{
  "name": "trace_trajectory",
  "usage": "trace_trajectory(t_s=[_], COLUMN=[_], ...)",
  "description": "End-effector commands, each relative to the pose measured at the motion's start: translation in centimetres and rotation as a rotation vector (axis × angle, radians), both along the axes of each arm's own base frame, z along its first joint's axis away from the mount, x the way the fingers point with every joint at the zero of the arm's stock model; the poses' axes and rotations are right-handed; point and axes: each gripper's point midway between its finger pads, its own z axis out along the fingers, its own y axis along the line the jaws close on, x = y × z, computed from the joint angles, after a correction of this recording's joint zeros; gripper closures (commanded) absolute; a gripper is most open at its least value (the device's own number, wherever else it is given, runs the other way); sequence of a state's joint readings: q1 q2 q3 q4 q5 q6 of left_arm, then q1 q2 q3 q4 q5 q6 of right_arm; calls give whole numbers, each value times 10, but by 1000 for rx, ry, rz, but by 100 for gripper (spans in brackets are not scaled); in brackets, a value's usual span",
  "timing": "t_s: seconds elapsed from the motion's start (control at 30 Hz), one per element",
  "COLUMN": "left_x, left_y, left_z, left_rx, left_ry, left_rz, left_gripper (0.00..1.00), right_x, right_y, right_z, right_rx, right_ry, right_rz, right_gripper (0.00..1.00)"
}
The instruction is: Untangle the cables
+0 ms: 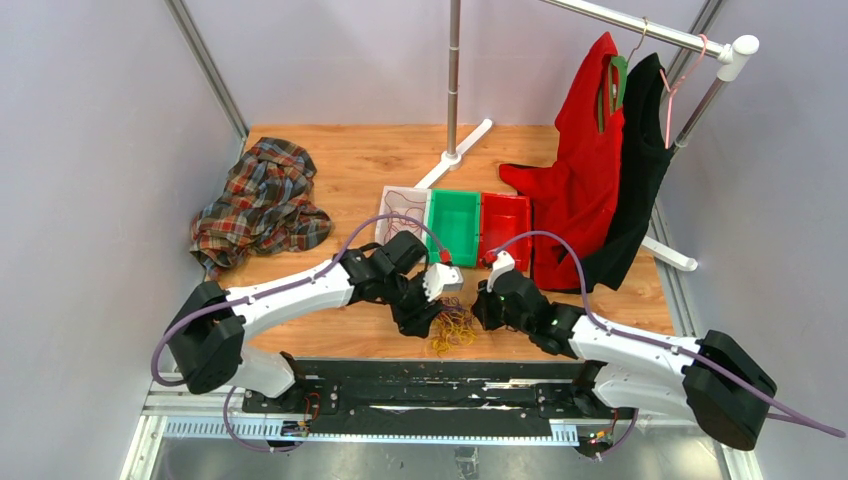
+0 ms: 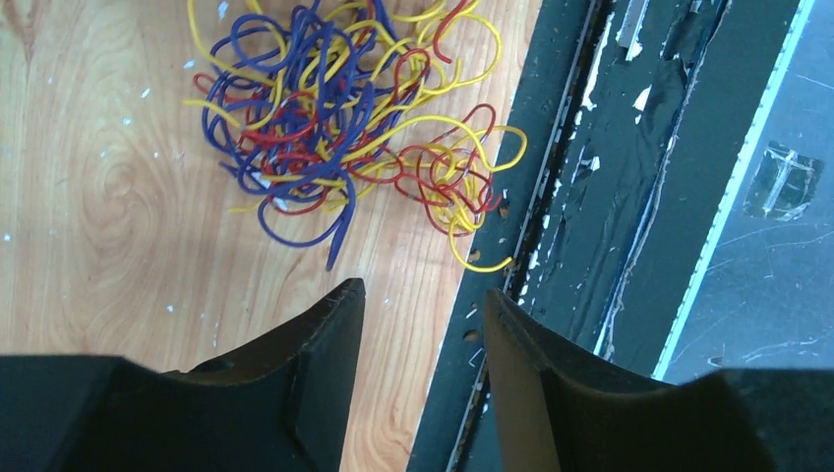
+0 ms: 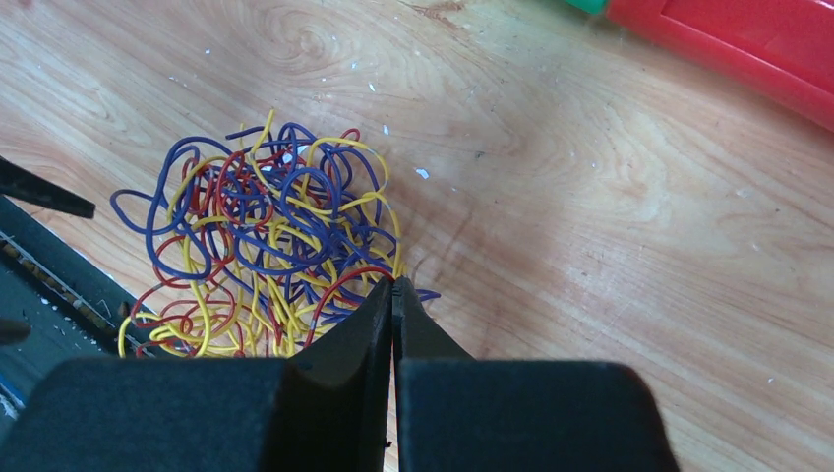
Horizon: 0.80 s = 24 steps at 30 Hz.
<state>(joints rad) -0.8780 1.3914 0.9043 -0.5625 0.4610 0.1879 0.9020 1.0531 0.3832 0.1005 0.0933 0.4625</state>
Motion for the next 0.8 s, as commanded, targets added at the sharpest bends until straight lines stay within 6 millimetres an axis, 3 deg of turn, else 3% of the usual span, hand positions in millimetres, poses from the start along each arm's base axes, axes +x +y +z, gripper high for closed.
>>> trace_trajectory(t_s=[0.0, 0.13, 0.23, 0.6, 0.77], left_x=[13, 41, 62, 26, 43], left_y=[-15, -26, -32, -43, -57], left_z=[3, 36, 47, 22, 9], left_rx=[-18, -63, -112, -160, -126], left_ry=[-68, -121, -104, -56, -156], left_rz=[7, 32, 102, -163, -153], left_gripper=[49, 50, 50, 44, 53], right_x=[4, 4, 4, 4, 7], right_y=[-7, -11, -13, -6, -2], right_z=[-6, -6, -4, 4, 13], right_rx=[-5, -12, -11, 27, 49], right_ry=[7, 0, -8, -16, -27], right_rz=[-51, -61, -65, -52, -54], right_gripper=[99, 100, 99, 99, 99])
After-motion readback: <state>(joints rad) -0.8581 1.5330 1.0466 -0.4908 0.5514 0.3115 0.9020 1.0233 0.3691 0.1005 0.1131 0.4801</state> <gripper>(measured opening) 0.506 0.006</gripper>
